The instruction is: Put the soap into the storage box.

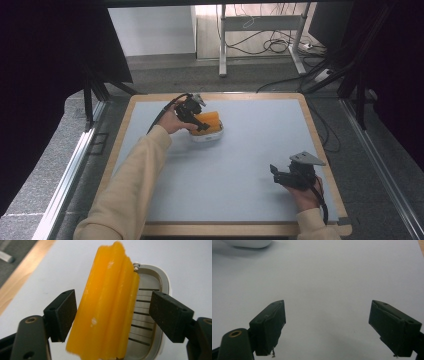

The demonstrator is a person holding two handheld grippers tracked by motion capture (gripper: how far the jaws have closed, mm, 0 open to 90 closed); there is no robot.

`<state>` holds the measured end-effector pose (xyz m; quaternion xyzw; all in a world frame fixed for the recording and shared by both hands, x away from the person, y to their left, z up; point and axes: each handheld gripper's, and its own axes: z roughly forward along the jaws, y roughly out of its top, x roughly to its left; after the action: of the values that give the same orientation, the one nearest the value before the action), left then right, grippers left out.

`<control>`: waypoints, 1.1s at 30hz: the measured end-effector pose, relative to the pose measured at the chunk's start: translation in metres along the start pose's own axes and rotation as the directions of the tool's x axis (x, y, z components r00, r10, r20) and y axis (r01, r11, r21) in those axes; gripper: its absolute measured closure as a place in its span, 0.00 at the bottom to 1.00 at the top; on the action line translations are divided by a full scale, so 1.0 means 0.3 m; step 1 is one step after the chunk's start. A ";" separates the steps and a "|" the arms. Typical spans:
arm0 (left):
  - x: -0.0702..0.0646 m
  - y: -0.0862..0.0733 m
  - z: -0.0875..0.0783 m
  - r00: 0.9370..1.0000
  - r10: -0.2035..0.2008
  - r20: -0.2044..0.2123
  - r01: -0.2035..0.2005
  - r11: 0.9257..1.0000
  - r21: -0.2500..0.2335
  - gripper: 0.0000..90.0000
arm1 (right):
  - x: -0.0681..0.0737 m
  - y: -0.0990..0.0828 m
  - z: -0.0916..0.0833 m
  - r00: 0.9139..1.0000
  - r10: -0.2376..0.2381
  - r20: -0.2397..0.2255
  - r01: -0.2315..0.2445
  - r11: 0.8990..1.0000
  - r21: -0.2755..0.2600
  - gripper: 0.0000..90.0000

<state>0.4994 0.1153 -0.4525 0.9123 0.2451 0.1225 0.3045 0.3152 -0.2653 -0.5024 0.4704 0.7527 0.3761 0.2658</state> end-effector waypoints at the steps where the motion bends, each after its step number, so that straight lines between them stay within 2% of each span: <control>1: 0.000 0.000 0.000 1.000 0.000 0.000 0.000 1.000 0.000 0.22 | 0.000 0.000 0.000 1.000 0.000 0.000 0.000 1.000 0.000 0.16; 3: 0.002 -0.004 -0.022 1.000 -0.020 -0.008 0.019 0.999 -0.031 0.21 | 0.001 0.000 0.000 1.000 0.001 -0.001 -0.001 1.000 0.001 0.16; 6: 0.001 -0.007 -0.046 0.999 -0.043 -0.015 0.042 0.998 -0.046 0.19 | 0.000 -0.001 0.002 1.000 0.003 -0.001 -0.003 1.000 0.001 0.16; 9: -0.008 -0.015 -0.078 0.998 -0.067 -0.006 0.066 0.995 -0.073 0.19 | 0.002 0.000 0.001 1.000 0.002 -0.003 -0.002 1.000 0.002 0.16; 10: -0.018 -0.022 -0.103 0.996 -0.086 0.002 0.086 0.993 -0.086 0.19 | 0.003 0.001 -0.001 1.000 0.004 -0.004 -0.004 1.000 0.000 0.16; 11: -0.018 -0.022 -0.103 0.996 -0.086 0.002 0.086 0.993 -0.086 0.19 | 0.003 0.001 -0.001 1.000 0.004 -0.004 -0.004 1.000 0.000 0.16; 13: -0.042 -0.041 -0.141 0.993 -0.118 -0.006 0.117 0.988 -0.097 0.19 | 0.002 0.001 -0.001 1.000 0.004 -0.005 -0.004 1.000 -0.002 0.16; 16: -0.061 -0.059 -0.167 0.991 -0.133 -0.008 0.131 0.986 -0.108 0.20 | 0.003 0.001 -0.002 1.000 0.004 -0.007 -0.004 1.000 -0.001 0.16; 17: -0.081 -0.079 -0.187 0.989 -0.145 -0.003 0.143 0.983 -0.119 0.20 | 0.004 0.001 -0.002 1.000 0.005 -0.008 -0.005 1.000 0.000 0.16; 19: -0.093 -0.092 -0.197 0.989 -0.148 0.003 0.148 0.982 -0.117 0.20 | 0.006 0.001 -0.002 1.000 0.002 -0.008 -0.002 1.000 0.001 0.16; 22: -0.137 -0.141 -0.225 0.989 -0.146 0.001 0.146 0.984 -0.106 0.20 | 0.012 0.001 -0.001 1.000 0.001 -0.010 -0.001 1.000 0.003 0.16; 25: -0.186 -0.206 -0.251 0.985 -0.170 0.017 0.171 0.978 -0.120 0.21 | 0.014 0.001 0.000 1.000 0.000 -0.010 0.000 1.000 0.003 0.16; 26: -0.200 -0.228 -0.258 0.985 -0.175 0.008 0.175 0.978 -0.113 0.21 | 0.015 0.001 -0.001 1.000 0.000 -0.010 0.000 1.000 0.003 0.16; 27: -0.200 -0.228 -0.258 0.985 -0.175 0.008 0.175 0.978 -0.113 0.20 | 0.015 0.001 -0.001 1.000 0.000 -0.010 0.000 1.000 0.003 0.16; 28: -0.216 -0.263 -0.269 0.979 -0.203 -0.008 0.200 0.974 -0.108 0.21 | 0.015 0.001 -0.001 1.000 -0.001 -0.010 0.001 1.000 0.004 0.16; 29: -0.216 -0.263 -0.269 0.979 -0.203 -0.008 0.200 0.974 -0.108 0.21 | 0.015 0.000 -0.001 1.000 0.000 -0.011 0.000 1.000 0.003 0.16; 31: -0.240 -0.311 -0.280 0.975 -0.223 -0.009 0.221 0.971 -0.093 0.22 | 0.013 0.000 0.000 1.000 0.004 -0.010 -0.004 1.000 0.006 0.16; 33: -0.250 -0.326 -0.283 0.973 -0.231 -0.006 0.230 0.969 -0.094 0.22 | 0.013 -0.001 0.001 1.000 0.004 -0.011 -0.004 1.000 0.006 0.16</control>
<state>0.3676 0.1862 -0.4515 0.8615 0.3461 0.1052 0.3564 0.3136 -0.2618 -0.5029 0.4706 0.7543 0.3773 0.2594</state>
